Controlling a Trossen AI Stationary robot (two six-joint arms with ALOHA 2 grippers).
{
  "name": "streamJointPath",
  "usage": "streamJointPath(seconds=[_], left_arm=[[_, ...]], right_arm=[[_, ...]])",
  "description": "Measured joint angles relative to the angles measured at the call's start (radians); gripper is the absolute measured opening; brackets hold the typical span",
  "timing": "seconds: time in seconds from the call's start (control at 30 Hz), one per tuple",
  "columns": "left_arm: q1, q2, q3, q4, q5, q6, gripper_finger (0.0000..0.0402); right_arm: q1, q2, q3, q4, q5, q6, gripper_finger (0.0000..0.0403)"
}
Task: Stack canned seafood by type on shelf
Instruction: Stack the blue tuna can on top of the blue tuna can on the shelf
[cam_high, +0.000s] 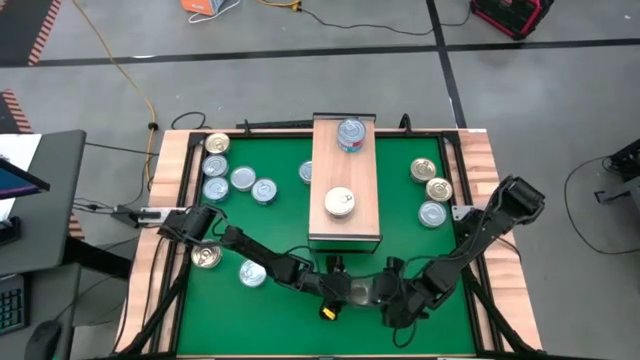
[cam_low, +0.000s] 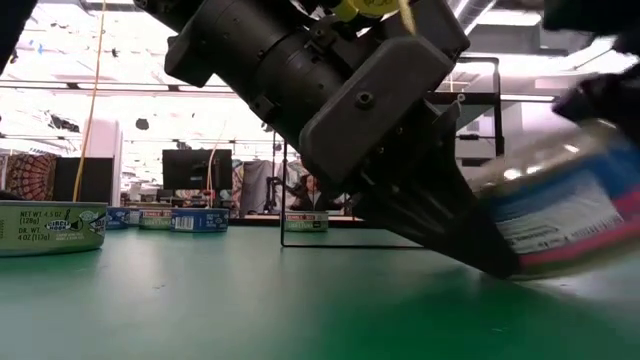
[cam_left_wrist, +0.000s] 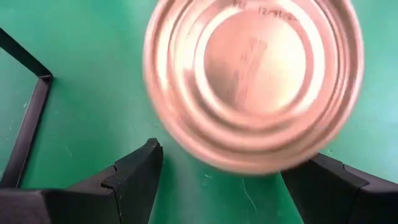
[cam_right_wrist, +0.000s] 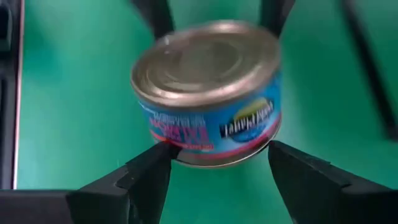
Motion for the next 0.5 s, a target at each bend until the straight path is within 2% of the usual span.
streamJointPath(seconds=[0.17,0.3,0.5], left_arm=[[0.003,-0.001,0.024,-0.036,-0.016,-0.001,0.0302],[0.006,-0.005,0.053,-0.097,-0.043,-0.007,0.0302],[0.006,-0.005,0.074,-0.134,0.032,-0.004,0.0302]], right_arm=[[-0.003,-0.067,0.000,0.007,0.091,-0.005,0.0292],[-0.017,-0.088,0.001,0.017,0.113,-0.023,0.0292],[-0.060,-0.068,0.001,0.025,0.103,-0.050,0.0292]])
